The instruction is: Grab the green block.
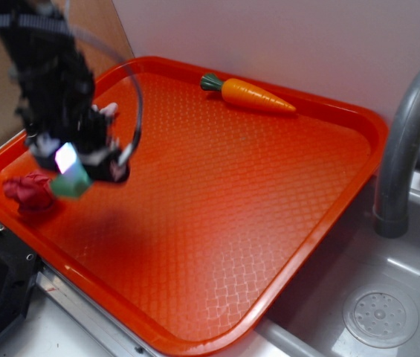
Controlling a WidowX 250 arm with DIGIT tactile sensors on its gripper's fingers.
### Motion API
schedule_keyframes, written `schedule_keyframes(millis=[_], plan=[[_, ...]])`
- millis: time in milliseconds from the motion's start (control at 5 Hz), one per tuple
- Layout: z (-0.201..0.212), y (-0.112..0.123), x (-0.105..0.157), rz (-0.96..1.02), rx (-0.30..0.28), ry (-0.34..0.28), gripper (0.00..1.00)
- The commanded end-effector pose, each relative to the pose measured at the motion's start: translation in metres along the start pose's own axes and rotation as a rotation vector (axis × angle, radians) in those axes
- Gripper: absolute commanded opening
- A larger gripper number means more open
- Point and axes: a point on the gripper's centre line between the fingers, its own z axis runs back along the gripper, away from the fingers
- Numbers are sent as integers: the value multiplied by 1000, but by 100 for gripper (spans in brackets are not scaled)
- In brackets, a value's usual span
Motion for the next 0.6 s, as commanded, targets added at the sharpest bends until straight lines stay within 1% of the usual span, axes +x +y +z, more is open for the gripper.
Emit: schedule_keyframes(millis=[0,200,400], plan=[[65,-25,19,-282,46,-128,0],[80,-25,19,-251,10,-164,0],[76,-21,22,-267,-42,-119,0]])
